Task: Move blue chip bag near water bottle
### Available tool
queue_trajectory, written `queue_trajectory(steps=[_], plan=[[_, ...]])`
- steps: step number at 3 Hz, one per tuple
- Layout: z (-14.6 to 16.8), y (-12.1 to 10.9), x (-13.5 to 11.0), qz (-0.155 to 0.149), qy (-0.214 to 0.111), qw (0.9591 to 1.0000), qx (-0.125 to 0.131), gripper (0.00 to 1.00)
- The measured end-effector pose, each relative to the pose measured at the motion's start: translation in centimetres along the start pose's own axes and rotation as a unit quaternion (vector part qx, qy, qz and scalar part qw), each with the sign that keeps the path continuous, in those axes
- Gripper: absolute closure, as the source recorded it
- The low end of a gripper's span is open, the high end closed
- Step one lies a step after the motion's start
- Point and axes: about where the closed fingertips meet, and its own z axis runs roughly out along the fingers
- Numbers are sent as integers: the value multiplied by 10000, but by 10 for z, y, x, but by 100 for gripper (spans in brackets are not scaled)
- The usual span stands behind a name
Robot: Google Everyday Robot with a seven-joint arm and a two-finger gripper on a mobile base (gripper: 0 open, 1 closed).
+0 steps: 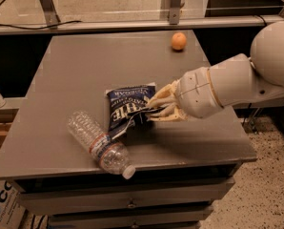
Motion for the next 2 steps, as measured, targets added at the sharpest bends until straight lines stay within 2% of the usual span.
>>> queue_trajectory(steps=[2], plan=[[17,5,8,-100,139,9995,-261,100]])
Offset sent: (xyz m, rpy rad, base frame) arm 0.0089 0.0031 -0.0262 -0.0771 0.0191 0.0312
